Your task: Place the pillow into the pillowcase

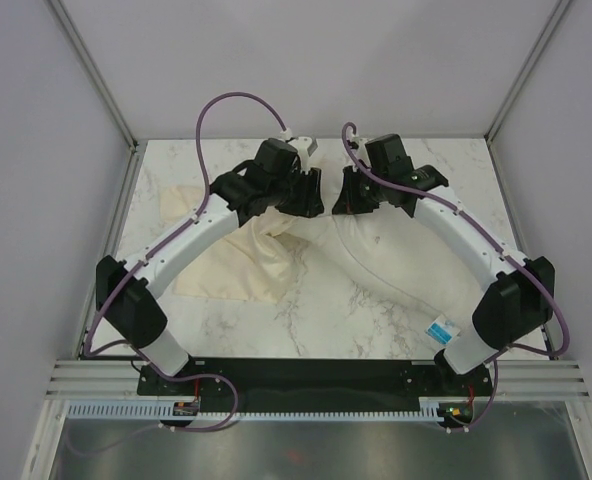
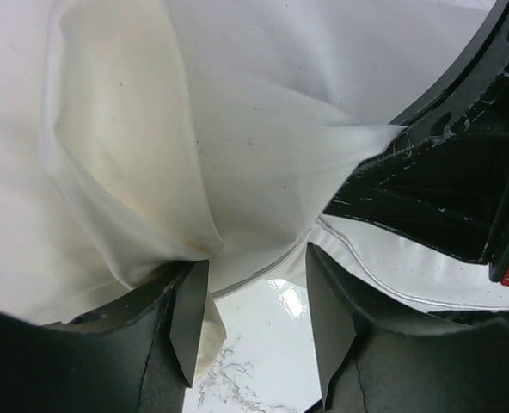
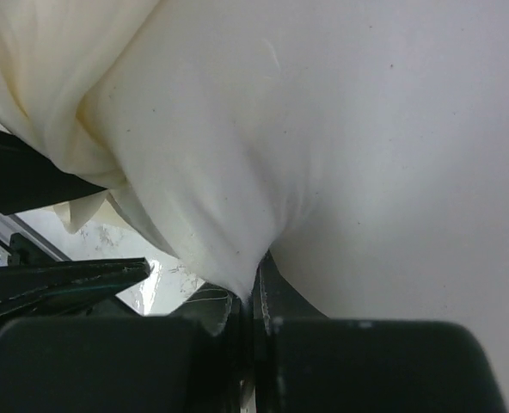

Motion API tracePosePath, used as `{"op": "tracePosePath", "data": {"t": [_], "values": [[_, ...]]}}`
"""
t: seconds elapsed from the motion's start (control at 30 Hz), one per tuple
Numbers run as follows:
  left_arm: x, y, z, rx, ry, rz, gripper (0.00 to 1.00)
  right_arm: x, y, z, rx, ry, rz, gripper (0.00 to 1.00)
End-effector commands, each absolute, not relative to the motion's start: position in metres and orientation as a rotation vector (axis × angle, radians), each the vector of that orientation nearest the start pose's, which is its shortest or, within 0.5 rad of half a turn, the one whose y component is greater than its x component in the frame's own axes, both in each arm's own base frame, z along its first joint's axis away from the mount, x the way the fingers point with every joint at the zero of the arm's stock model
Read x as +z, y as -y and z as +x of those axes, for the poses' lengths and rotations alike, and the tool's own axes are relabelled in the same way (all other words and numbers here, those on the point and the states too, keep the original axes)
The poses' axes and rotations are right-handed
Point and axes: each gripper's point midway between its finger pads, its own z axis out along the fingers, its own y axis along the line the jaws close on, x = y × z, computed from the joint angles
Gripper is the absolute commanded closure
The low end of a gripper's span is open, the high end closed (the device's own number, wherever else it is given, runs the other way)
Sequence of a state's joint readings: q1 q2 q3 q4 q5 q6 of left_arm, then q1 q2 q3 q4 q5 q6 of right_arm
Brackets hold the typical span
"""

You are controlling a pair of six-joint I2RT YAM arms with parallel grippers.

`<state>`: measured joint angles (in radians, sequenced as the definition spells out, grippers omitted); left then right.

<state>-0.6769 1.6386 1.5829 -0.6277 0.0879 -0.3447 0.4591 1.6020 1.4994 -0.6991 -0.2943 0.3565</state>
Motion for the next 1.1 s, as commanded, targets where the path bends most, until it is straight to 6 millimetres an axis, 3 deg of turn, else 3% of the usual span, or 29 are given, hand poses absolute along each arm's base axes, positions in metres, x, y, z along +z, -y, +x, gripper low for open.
{"op": "tracePosePath", "data": {"t": [0.0,0.1,0.23,0.43,0.47,0.5,0.6,0.83,1.07], "values": [[0.258,0.298,0.331,-0.6,-2.201,0.473,0.41,0.257,-0.245,0.352,0.753,-2.239,-0.317,1.0],[0.256,0.284,0.33,-0.543,-2.198,0.396,0.35,0.243,-0.237,0.354,0.698,-2.24,-0.302,1.0],[0.279,0.253,0.314,-0.482,-2.128,0.307,0.25,0.229,-0.236,0.361,0.664,-2.263,-0.277,1.0],[0.305,0.251,0.276,-0.536,-2.042,0.354,0.25,0.224,-0.243,0.374,0.675,-2.265,-0.248,1.0],[0.31,0.235,0.281,-0.444,-2.014,0.291,0.24,0.226,-0.244,0.376,0.682,-2.259,-0.242,1.0],[0.304,0.23,0.279,-0.414,-2.025,0.283,0.17,0.227,-0.245,0.377,0.685,-2.258,-0.242,1.0],[0.285,0.215,0.28,-0.312,-2.053,0.234,0.18,0.229,-0.247,0.381,0.693,-2.253,-0.229,1.0],[0.238,0.213,0.293,-0.168,-2.135,0.191,0.34,0.237,-0.251,0.384,0.717,-2.237,-0.228,1.0],[0.225,0.207,0.319,-0.025,-2.07,0.133,0.42,0.242,-0.254,0.383,0.739,-2.228,-0.233,1.0]]}}
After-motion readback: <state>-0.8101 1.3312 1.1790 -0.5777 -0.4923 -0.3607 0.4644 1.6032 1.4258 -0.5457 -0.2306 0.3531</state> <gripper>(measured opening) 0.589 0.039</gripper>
